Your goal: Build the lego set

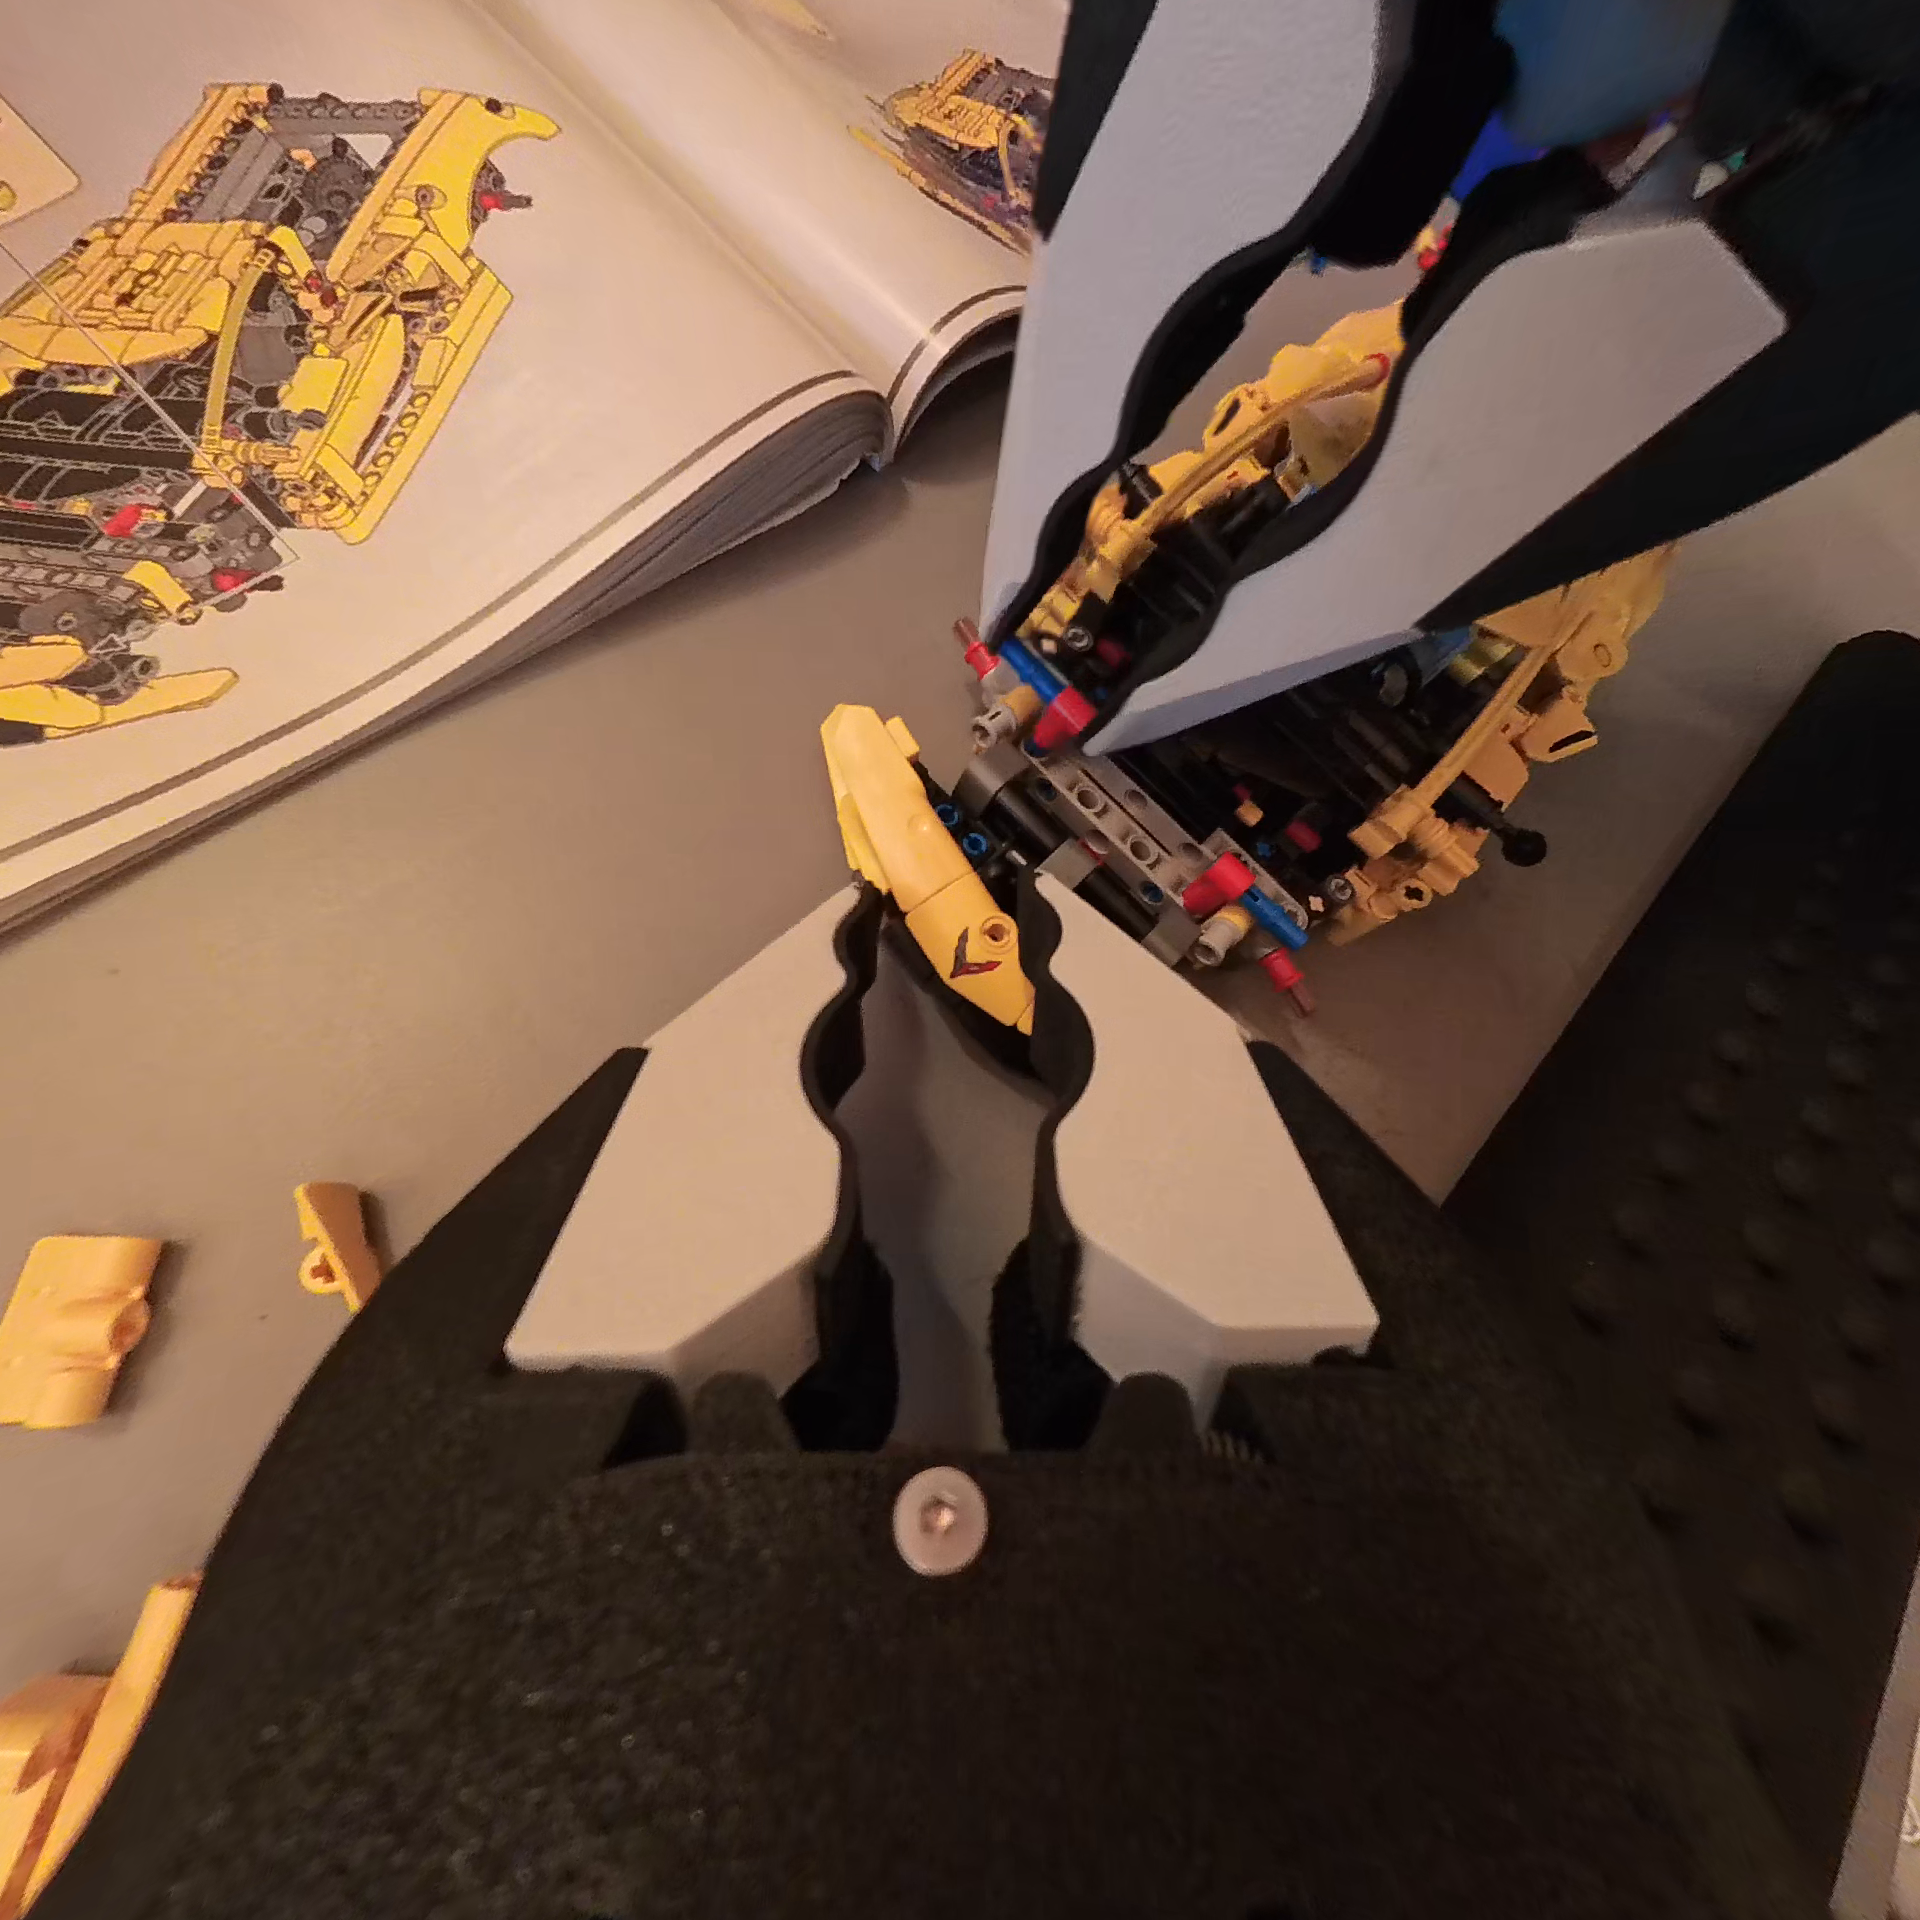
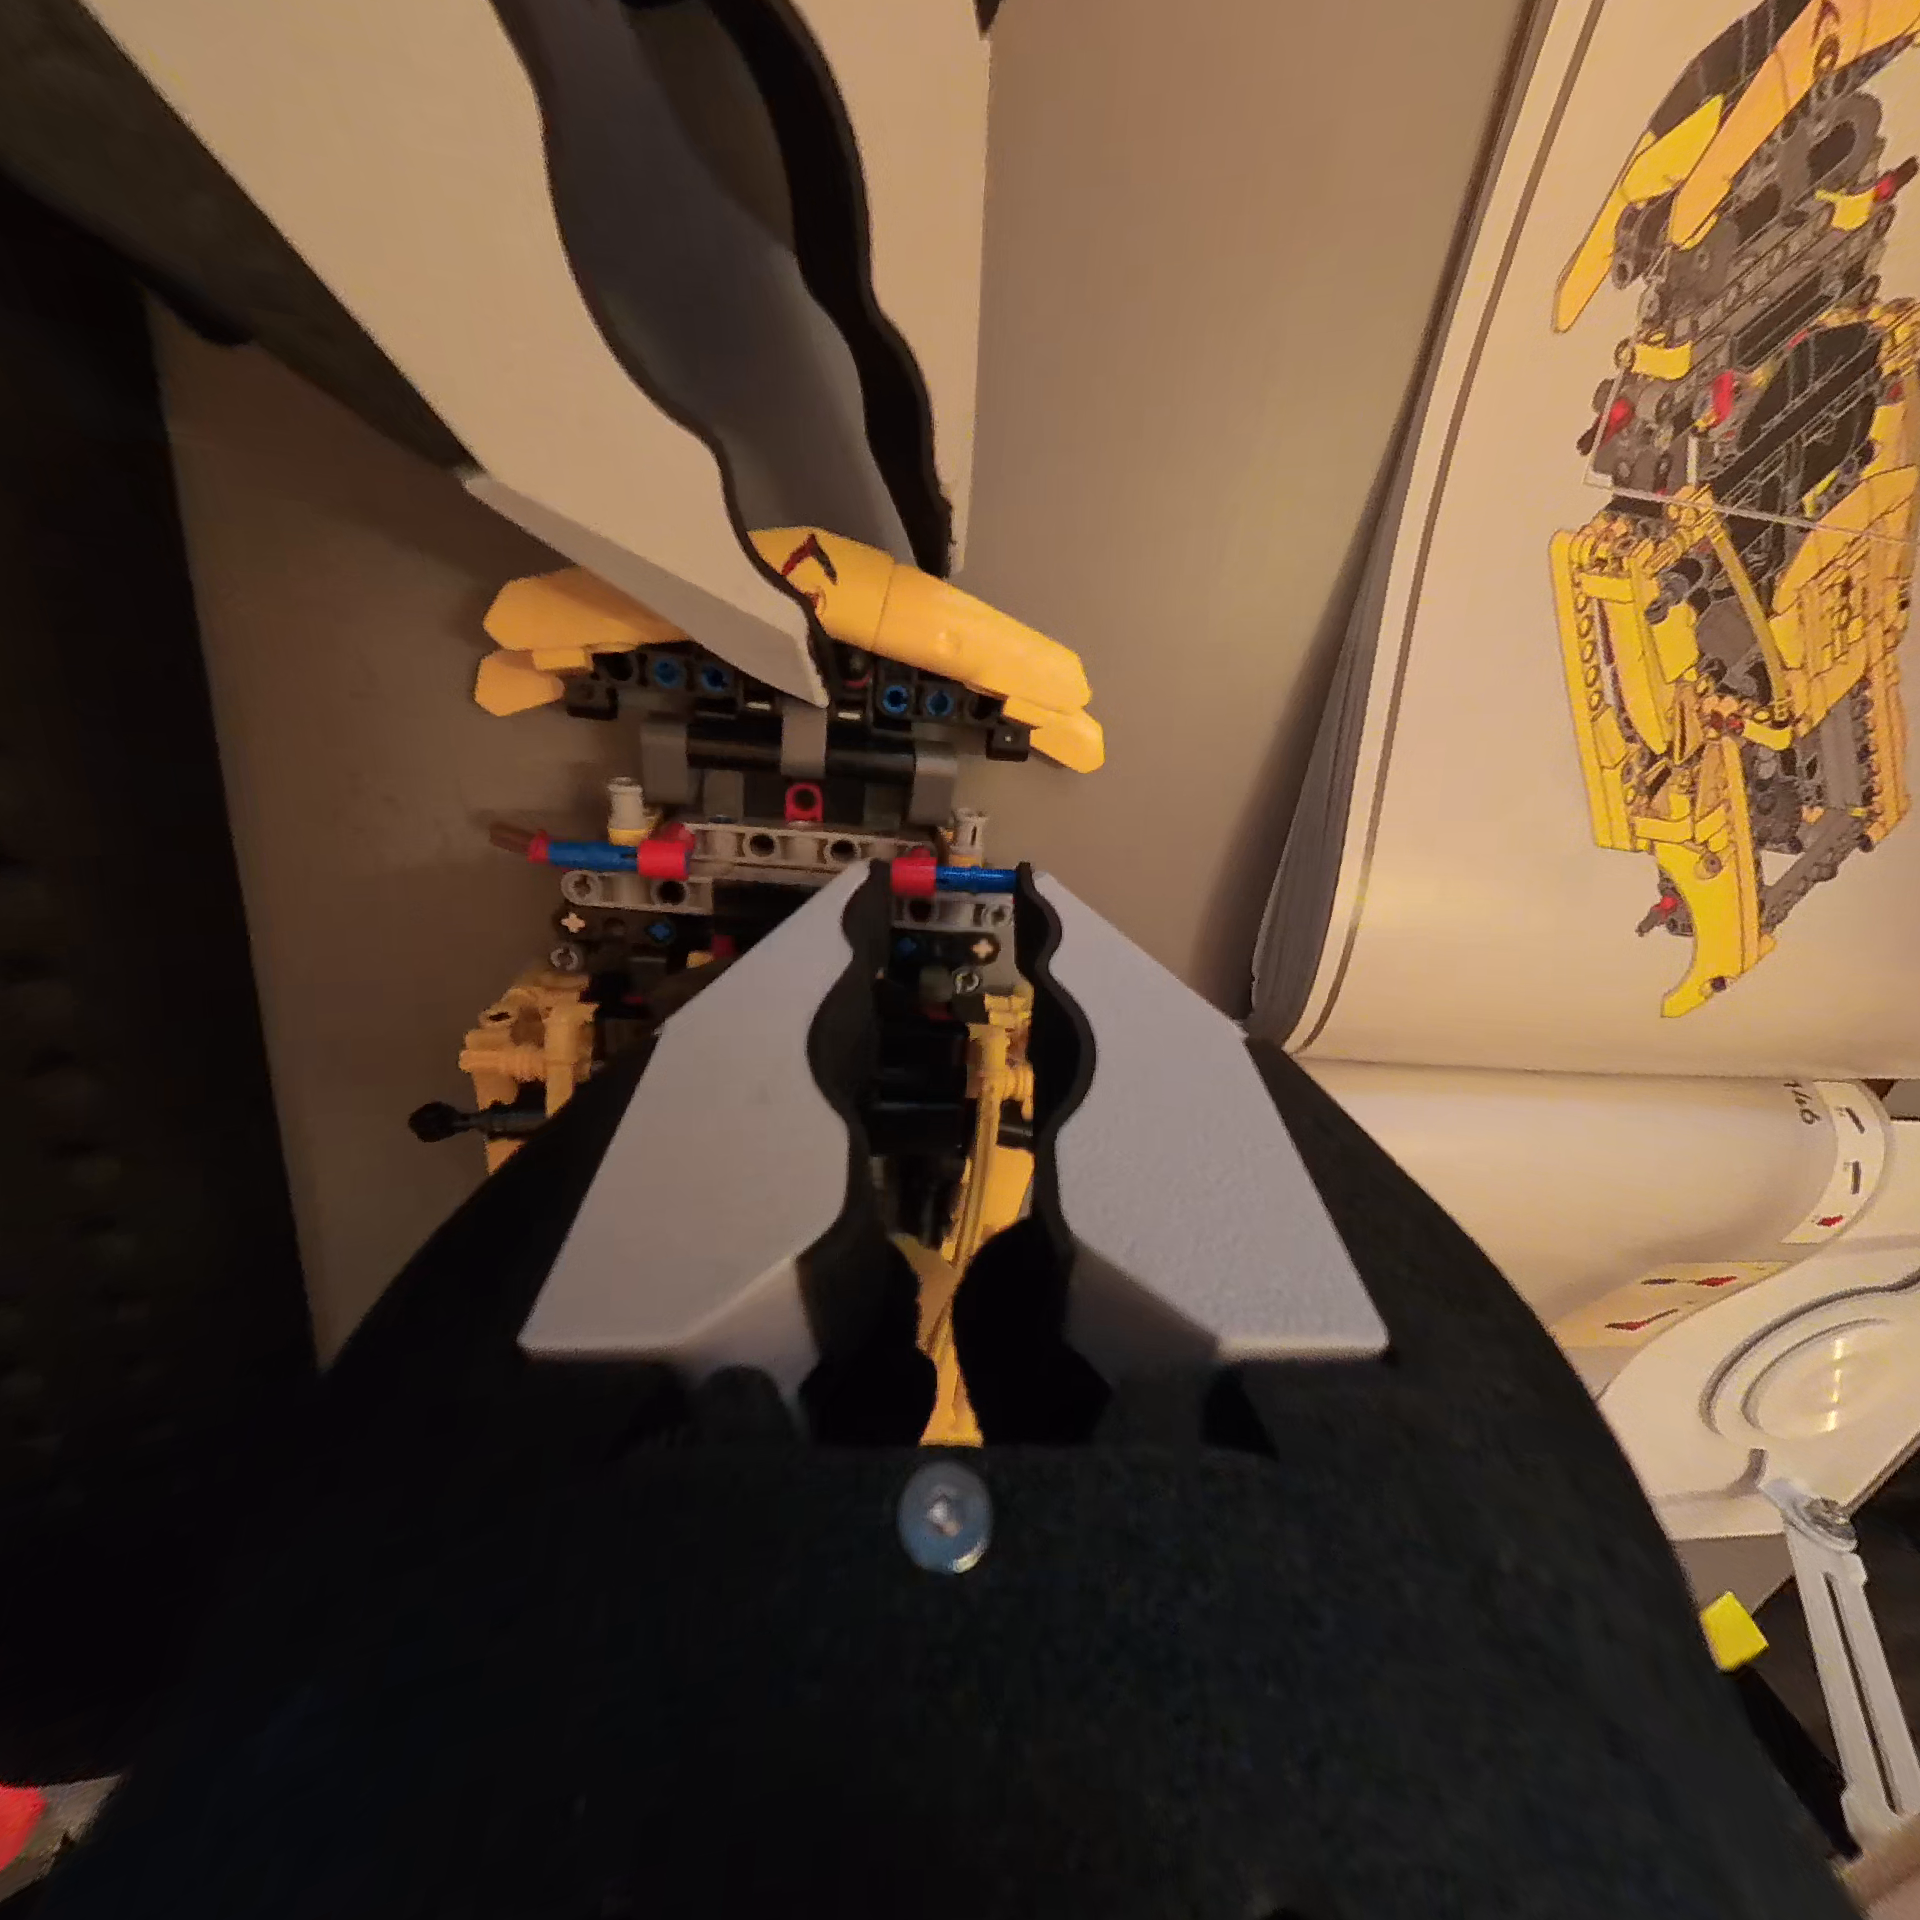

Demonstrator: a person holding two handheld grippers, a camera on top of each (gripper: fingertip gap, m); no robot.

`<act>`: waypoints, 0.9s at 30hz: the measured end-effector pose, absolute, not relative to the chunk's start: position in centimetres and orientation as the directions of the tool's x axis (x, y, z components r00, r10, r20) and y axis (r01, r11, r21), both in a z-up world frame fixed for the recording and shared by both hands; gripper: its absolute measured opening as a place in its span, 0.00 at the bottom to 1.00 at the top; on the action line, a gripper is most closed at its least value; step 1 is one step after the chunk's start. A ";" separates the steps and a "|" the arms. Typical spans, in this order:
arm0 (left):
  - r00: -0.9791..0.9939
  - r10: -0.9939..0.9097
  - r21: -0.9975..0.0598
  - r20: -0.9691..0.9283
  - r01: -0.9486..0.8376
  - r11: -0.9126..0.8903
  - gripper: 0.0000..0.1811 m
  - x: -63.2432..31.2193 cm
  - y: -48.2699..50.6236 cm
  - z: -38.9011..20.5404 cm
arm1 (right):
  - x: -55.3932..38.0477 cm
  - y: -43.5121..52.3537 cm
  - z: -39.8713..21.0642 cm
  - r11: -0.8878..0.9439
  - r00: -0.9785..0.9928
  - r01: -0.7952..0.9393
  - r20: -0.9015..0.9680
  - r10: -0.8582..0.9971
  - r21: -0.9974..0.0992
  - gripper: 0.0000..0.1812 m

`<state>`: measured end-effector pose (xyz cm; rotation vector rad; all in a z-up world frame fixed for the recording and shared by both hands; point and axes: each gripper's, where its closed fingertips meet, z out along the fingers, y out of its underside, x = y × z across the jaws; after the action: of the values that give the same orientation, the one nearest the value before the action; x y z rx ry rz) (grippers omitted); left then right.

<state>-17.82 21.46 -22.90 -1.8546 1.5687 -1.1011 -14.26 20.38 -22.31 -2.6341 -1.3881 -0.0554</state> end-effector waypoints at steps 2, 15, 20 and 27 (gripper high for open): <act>0.024 -0.962 -0.777 0.273 -0.584 -0.236 0.14 -17.8 21.5 -22.9 | -14.1 20.3 -22.5 -0.564 0.574 0.818 0.099 0.813 -0.113 0.12; 0.020 -0.958 -0.776 0.285 -0.583 -0.243 0.14 -17.8 21.4 -22.9 | -13.9 20.4 -23.1 -0.584 0.592 0.804 0.063 0.803 -0.108 0.13; 0.019 -0.959 -0.776 0.284 -0.582 -0.241 0.14 -17.8 21.4 -22.9 | -14.1 20.2 -22.1 -0.566 0.584 0.806 0.072 0.809 -0.175 0.18; 0.027 -0.957 -0.776 0.290 -0.578 -0.251 0.15 -17.8 21.6 -22.9 | -13.1 18.6 -16.9 -0.646 0.749 0.566 -0.008 0.663 -0.513 0.18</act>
<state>-17.85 21.58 -22.87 -1.8629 1.5558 -1.1206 -13.09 18.63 -16.89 -2.4585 -0.9286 0.2676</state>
